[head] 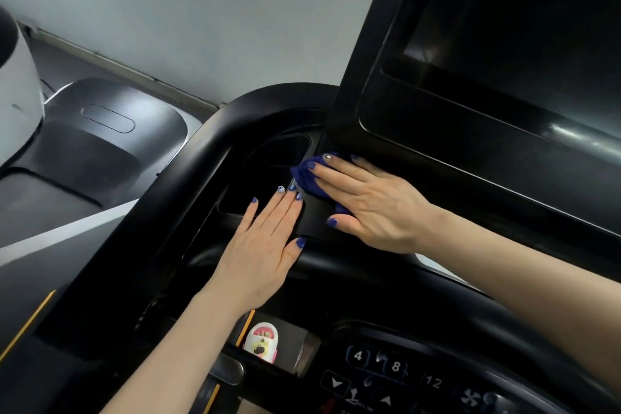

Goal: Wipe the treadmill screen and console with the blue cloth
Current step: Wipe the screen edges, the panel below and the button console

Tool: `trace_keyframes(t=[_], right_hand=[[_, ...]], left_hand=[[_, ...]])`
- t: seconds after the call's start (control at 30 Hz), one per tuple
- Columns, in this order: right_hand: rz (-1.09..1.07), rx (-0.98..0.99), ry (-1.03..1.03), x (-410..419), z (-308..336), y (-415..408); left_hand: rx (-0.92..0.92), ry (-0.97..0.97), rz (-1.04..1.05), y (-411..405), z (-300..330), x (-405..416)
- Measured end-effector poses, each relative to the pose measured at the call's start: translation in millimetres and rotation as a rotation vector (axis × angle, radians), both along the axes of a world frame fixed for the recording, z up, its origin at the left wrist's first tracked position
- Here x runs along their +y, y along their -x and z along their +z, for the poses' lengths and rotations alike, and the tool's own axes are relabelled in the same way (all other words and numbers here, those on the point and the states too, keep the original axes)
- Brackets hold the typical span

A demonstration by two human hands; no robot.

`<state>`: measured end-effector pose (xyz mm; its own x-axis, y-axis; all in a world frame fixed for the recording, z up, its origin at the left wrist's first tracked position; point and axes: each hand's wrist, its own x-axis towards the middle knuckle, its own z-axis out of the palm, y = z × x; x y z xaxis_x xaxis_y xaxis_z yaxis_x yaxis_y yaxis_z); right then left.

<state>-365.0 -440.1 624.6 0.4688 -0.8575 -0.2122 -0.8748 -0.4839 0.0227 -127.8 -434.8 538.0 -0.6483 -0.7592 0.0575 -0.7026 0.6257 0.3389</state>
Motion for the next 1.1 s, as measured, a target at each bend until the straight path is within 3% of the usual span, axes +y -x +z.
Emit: trace_keyframes(t=[0.6, 0.83, 1.1], right_hand=[[-0.156, -0.042, -0.061, 25, 5, 7], [-0.146, -0.048, -0.04, 53, 8, 52], [-0.065, 0.075, 0.058, 56, 11, 58]], left_hand=[[0.031, 0.002, -0.067, 13, 5, 12], [0.032, -0.01, -0.088, 10, 5, 9], [0.002, -0.012, -0.115, 21, 13, 13]])
